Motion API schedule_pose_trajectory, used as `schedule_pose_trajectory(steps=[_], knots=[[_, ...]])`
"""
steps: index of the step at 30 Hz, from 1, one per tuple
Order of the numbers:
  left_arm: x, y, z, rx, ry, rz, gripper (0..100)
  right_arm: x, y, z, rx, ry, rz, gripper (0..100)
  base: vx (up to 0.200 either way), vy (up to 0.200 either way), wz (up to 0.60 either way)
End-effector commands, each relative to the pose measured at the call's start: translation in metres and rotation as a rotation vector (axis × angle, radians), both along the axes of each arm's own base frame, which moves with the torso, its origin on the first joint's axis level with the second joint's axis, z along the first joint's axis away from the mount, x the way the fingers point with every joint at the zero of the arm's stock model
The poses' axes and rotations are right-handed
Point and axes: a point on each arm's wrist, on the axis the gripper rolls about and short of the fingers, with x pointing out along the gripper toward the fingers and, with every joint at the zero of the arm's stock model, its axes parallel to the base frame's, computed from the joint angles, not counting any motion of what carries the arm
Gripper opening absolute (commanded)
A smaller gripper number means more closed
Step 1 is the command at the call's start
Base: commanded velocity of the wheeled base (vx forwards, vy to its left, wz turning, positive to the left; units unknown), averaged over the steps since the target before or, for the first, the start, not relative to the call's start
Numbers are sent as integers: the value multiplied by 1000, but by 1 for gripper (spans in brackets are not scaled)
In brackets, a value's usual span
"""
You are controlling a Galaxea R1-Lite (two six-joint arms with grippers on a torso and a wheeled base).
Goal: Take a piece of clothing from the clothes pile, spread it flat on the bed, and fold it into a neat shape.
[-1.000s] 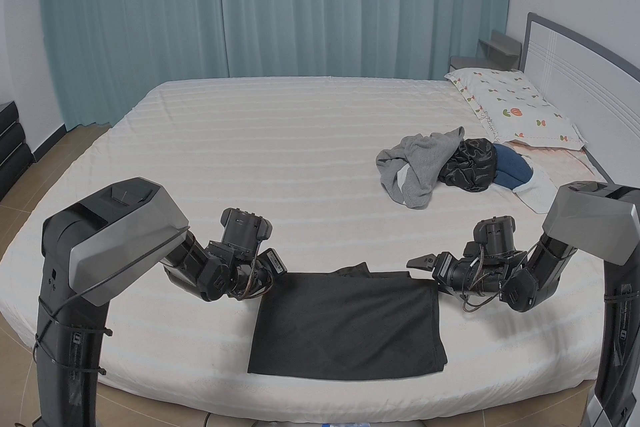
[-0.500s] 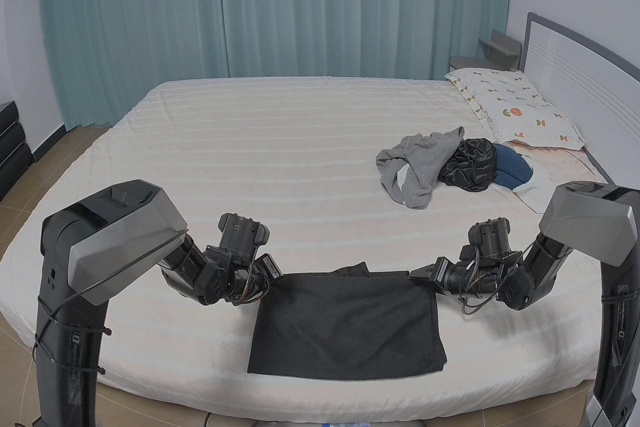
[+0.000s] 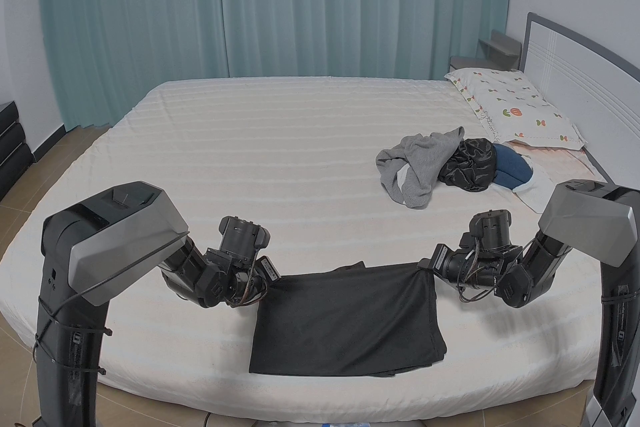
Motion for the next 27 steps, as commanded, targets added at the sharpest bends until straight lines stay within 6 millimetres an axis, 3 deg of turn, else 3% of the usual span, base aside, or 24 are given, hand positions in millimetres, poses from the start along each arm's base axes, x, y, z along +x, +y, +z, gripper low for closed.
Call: schedule_pose_trajectory(steps=[1, 10, 11, 17, 22, 24, 27], knots=[[0, -1, -1, 1, 2, 2, 0, 4, 1, 1, -8, -19, -9, 0, 0, 0, 0], [1, 1, 3, -17, -3, 5, 0, 1, 5, -5, -33, -15, 20, 0, 0, 0, 0], [1, 1, 4, -25, -4, 13, 100, 2, 6, -5, -30, -15, 18, 100, 0, 0, 0], [1, 2, 4, -36, -2, 25, 100, -2, 1, -1, -26, -13, 8, 100, 0, 0, 0], [-2, 11, 16, -111, 14, 38, 100, -30, -12, 13, -1, 30, 21, 100, 0, 0, 0], [-9, 24, 24, -155, 36, 38, 100, -62, -12, 14, -1, 70, 57, 100, 0, 0, 0], [-12, 34, 30, -183, 26, 41, 100, -91, -10, 12, -3, 83, 93, 100, 0, 0, 0]])
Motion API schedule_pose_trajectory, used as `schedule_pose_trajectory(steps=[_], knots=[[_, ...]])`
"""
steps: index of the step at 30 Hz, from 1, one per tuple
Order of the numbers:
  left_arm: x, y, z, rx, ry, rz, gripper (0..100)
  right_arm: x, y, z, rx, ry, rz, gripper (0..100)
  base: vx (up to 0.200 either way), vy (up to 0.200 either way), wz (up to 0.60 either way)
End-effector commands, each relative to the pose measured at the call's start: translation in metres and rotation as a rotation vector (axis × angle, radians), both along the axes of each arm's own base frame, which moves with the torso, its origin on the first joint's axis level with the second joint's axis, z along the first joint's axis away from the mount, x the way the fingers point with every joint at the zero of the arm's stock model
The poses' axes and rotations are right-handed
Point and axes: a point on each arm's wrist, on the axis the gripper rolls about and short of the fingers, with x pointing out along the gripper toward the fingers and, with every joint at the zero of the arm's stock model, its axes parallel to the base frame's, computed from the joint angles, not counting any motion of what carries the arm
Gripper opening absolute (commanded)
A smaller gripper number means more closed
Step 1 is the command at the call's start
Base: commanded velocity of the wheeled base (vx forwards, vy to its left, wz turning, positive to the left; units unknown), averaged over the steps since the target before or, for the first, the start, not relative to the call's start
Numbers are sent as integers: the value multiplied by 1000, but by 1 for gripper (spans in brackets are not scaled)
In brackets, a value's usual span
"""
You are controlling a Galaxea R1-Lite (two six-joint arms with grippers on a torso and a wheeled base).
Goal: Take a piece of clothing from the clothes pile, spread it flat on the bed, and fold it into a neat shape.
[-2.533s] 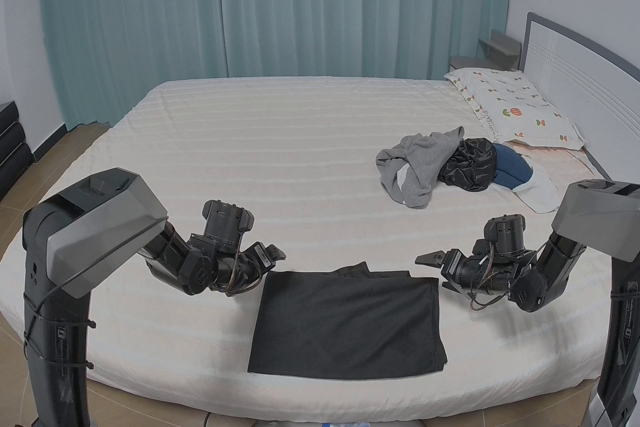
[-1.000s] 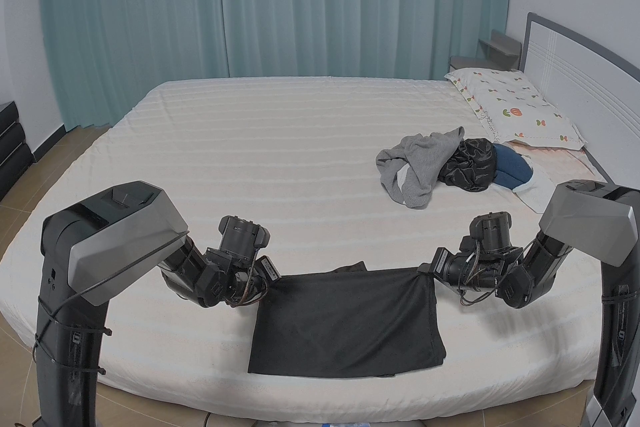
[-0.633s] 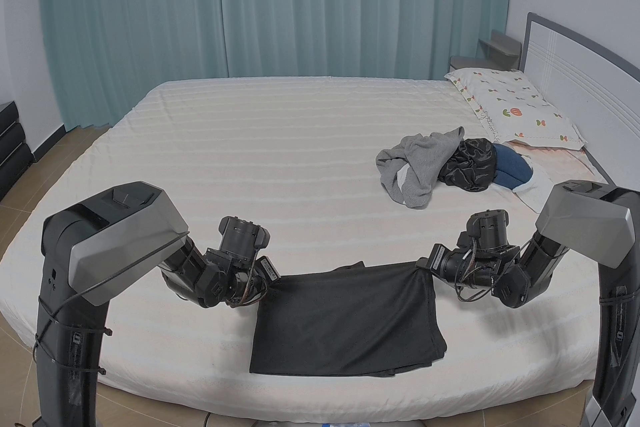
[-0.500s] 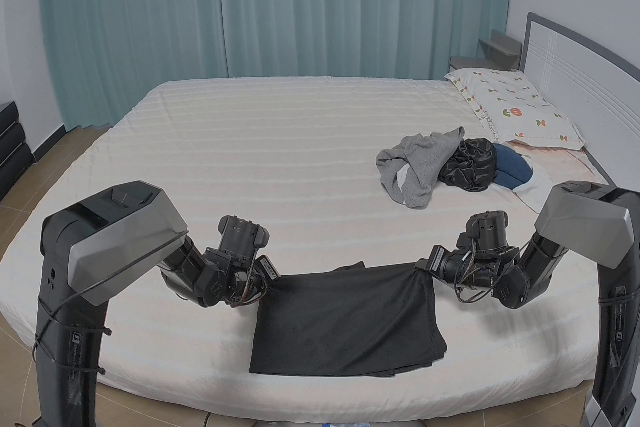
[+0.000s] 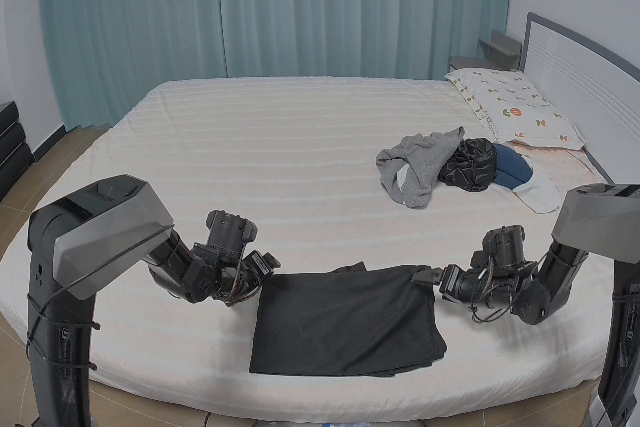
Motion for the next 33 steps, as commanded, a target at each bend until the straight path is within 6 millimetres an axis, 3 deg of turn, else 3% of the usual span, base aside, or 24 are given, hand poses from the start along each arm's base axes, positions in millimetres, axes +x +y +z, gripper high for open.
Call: schedule_pose_trajectory(steps=[1, 6, 12, 27, 28, 33], knots=[[-11, 22, 19, -68, -6, 16, 100, -56, 0, 12, 11, 20, 62, 100, 0, 0, 0], [-11, 22, 18, -84, -17, 26, 100, -74, -2, 3, -6, 74, 75, 100, -80, 0, 0], [-12, 22, 15, -82, -9, 26, 100, -76, 1, 0, -9, 82, 87, 100, -133, 0, 0], [-11, 21, 15, -81, -12, 24, 100, -61, 7, -8, -5, 77, 88, 100, 0, 0, 0], [-11, 21, 15, -81, -12, 24, 100, -62, 7, -8, -9, 81, 87, 0, 0, 0, 0], [-11, 21, 15, -82, -12, 25, 100, -68, 6, -9, -24, 108, 84, 0, 0, 0, 0]])
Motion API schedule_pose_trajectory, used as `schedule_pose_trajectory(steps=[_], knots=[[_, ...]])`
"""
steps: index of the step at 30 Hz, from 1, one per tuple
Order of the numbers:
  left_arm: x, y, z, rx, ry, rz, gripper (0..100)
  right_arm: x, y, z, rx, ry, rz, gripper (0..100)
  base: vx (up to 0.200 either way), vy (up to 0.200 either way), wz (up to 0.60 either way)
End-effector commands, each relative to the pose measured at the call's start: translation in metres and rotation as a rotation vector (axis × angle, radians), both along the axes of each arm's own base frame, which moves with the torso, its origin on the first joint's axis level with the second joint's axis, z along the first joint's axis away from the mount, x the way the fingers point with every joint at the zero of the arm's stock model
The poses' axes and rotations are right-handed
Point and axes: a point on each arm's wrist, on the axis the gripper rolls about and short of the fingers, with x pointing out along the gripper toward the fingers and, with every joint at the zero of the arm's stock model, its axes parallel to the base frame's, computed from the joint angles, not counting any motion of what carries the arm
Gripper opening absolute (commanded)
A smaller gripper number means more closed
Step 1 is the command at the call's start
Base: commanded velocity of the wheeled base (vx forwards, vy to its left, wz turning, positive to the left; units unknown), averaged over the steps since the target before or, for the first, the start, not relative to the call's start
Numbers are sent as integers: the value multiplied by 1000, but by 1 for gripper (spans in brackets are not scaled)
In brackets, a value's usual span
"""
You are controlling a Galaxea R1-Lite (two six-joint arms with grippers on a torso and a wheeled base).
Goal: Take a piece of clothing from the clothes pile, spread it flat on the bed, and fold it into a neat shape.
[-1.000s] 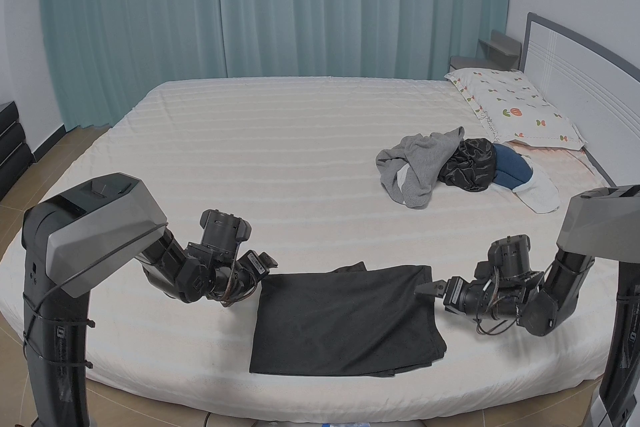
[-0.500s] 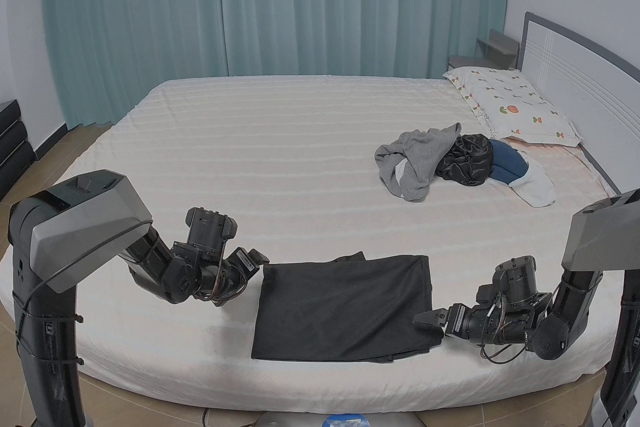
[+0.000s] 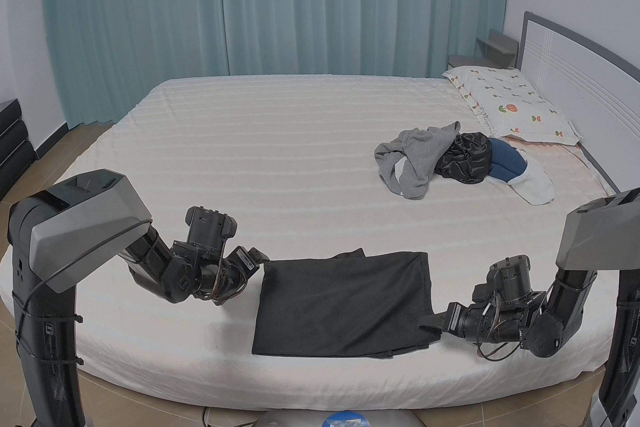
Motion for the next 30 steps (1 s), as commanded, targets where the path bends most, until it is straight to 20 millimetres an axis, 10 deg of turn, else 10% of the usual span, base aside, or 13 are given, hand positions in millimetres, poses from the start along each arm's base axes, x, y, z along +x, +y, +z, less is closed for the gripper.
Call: schedule_pose_trajectory(steps=[1, 30], knots=[[0, 0, 0, -1, -1, 1, 100, -4, -1, -1, -14, 30, -1, 0, 0, 0, 0], [-1, 0, 0, 1, 2, 0, 100, -20, -10, -1, -92, 47, 27, 0, 0, 0, 0]])
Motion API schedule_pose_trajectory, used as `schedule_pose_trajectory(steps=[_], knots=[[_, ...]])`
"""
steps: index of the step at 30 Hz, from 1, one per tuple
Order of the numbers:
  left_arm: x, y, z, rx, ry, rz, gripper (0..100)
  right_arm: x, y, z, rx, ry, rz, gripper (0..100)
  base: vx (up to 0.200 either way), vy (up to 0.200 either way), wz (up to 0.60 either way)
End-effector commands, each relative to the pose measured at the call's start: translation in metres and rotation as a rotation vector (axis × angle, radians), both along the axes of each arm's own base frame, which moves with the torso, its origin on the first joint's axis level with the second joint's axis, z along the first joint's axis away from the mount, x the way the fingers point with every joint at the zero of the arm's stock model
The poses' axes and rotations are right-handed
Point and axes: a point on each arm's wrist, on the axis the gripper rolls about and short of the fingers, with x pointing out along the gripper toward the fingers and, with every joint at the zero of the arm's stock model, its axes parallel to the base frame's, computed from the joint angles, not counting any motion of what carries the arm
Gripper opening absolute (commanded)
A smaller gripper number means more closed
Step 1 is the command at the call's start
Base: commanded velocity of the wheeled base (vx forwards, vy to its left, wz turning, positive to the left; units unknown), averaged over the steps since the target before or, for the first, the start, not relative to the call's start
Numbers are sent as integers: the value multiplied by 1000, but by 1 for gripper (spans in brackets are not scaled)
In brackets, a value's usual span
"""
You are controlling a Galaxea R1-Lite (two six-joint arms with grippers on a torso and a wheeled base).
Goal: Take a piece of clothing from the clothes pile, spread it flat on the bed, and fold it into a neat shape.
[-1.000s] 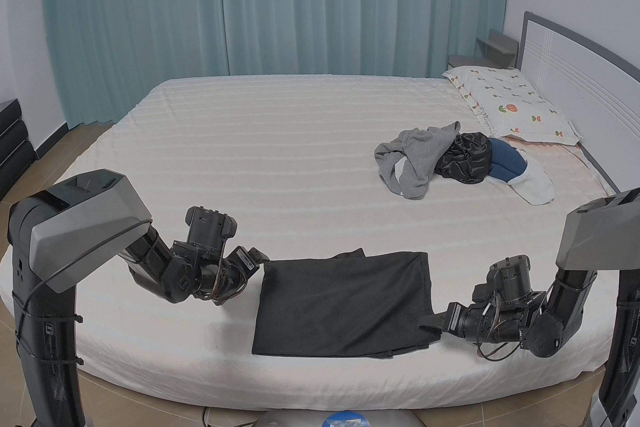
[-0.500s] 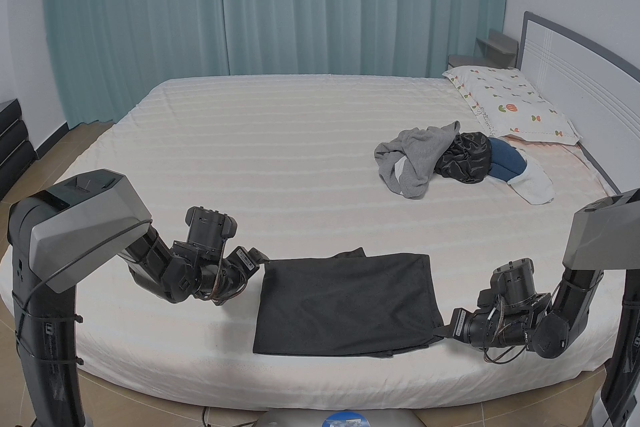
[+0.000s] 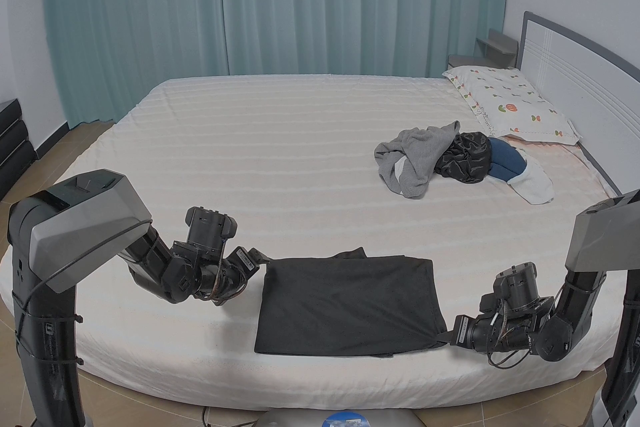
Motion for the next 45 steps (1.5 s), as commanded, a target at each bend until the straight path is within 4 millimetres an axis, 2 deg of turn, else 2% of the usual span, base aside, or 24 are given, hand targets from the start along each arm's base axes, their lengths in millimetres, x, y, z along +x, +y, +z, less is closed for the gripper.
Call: schedule_pose_trajectory(steps=[1, 7, 11, 13, 14, 15, 17, 22, 27, 33, 34, 45], knots=[[0, 0, 0, -1, 0, 0, 100, -1, -1, -2, -8, 6, 4, 100, 0, 0, 0], [0, 0, 0, -1, -2, 0, 100, 11, -6, 5, 2, -54, -18, 100, 0, 0, 0], [0, 0, 0, -1, -2, 0, 100, 49, -12, 12, 44, -140, -86, 100, 0, 0, 0], [0, -1, 0, -1, -2, -1, 100, 50, -12, 12, 46, -144, -87, 100, 0, 0, 0], [1, 0, 1, -2, -3, 0, 100, 74, -10, 3, 70, -162, -119, 100, 0, 0, 0], [1, 0, 1, -2, -3, 0, 100, 74, -10, 3, 70, -162, -119, 100, 0, 0, 0], [0, -1, 1, -2, -3, -1, 100, 100, -10, -10, 92, -171, -151, 100, 0, 0, 0], [0, -1, 1, -2, -3, -1, 100, 126, -7, -7, 135, -208, -182, 100, 0, 0, 0], [0, -1, 1, -2, -3, -1, 100, 143, -3, -2, 142, -199, -188, 100, 0, 0, 0], [0, -2, 0, 2, -3, -5, 100, 152, 1, 1, 157, -198, -183, 100, 0, 0, 0], [0, -2, 0, 2, -3, -5, 100, 152, 2, 0, 157, -196, -181, 0, 0, 0, 0], [0, -2, 1, 2, -6, -6, 100, 158, 4, 2, 145, -176, -188, 0, 0, 0, 0]])
